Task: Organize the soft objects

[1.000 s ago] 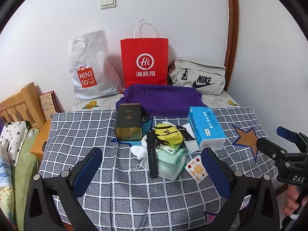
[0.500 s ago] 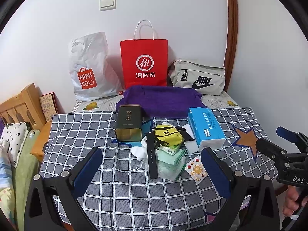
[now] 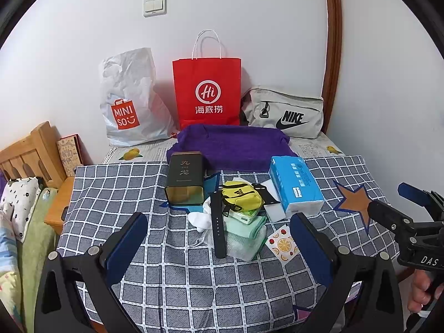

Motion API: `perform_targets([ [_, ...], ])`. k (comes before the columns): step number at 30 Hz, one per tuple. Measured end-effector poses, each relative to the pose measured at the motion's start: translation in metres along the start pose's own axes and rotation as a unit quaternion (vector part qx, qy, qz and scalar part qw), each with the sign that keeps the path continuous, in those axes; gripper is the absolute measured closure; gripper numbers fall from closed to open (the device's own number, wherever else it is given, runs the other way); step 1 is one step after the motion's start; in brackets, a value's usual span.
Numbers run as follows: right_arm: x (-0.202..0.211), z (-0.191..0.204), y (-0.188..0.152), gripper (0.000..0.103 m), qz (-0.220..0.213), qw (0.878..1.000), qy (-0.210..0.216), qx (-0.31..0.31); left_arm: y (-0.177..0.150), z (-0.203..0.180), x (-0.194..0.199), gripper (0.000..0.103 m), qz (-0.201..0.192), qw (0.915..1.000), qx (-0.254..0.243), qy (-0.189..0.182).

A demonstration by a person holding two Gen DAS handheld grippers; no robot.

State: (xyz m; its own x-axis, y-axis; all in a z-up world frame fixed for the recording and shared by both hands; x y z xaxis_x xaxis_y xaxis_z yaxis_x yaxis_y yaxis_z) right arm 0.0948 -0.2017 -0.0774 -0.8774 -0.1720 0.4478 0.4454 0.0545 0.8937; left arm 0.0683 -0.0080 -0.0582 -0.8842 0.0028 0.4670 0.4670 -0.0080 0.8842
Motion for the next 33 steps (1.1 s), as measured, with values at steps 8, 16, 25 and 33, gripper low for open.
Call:
perform_targets([
  [8,0.0001,0.0001,0.0001,0.000,0.000,1.000,0.001,-0.002,0.0005,0.0006,0.0010,0.000,0.000,1.0000,0.000,-0.001],
  [16,-0.0002,0.0010,-0.0013,0.000,0.000,1.000,0.002,-0.001,0.0005,-0.0003,0.0020,0.000,0.001,1.0000,-0.001,-0.001],
  [25,-0.0008,0.0011,0.0001,0.000,0.000,1.000,0.000,0.000,0.0012,0.0019,0.0018,0.000,0.000,1.0000,-0.001,-0.001],
  [33,-0.0024,0.0011,-0.0021,0.000,0.001,1.000,-0.001,0.000,0.0011,0.0026,0.0021,0.000,0.000,1.0000,-0.002,0.000],
])
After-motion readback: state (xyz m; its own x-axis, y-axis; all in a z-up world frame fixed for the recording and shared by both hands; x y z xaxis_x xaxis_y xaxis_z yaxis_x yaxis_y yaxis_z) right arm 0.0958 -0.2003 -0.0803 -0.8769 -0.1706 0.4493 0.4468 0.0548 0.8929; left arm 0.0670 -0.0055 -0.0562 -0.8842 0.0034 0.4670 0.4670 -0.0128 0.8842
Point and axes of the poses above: each gripper's, at about its wrist camera, not at the fingertips, and x roughly against the way its jaws point, z to its left, y to its top, the point moved 10 cm from there along -x, roughly the way its jaws point, and after that the axes turned 10 degrees about -z, right-handed, at the moved point
